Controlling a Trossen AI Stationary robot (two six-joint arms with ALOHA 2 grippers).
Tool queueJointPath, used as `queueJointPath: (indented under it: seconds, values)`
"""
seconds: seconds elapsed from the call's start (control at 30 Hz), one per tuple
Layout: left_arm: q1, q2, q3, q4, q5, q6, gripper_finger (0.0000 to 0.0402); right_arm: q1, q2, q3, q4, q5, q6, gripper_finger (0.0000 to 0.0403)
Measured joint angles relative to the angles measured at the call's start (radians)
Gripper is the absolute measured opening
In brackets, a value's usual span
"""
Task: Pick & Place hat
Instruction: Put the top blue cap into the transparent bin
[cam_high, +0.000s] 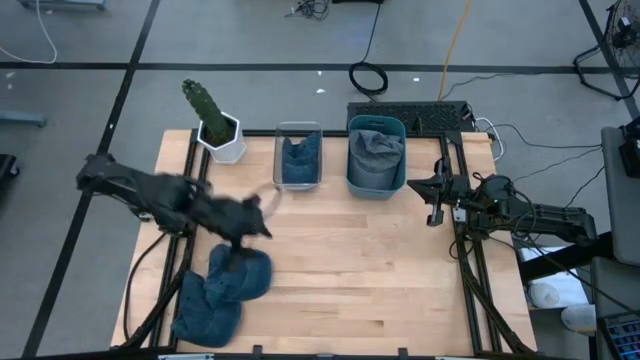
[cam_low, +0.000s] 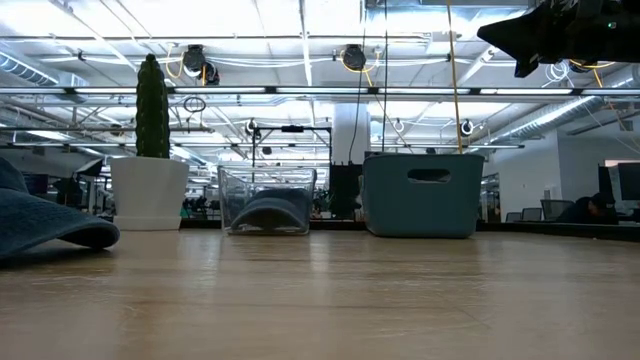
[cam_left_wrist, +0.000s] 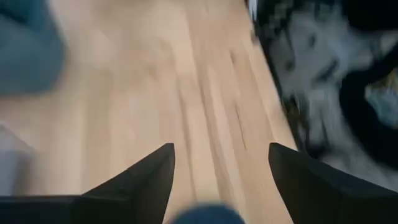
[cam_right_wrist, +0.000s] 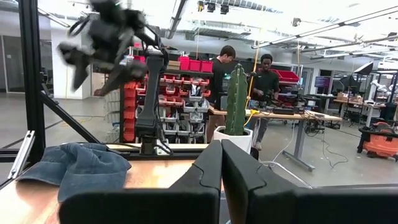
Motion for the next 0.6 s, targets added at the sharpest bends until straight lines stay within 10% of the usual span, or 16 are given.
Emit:
queueJointPath:
  seconds: [0.6]
  values:
    - [-0.218, 0.323, -0.003, -0.432, 0.215, -1.072, 0.0217, 0.0, 0.0, 0.0, 0.003, 0.0, 0.05, 0.0]
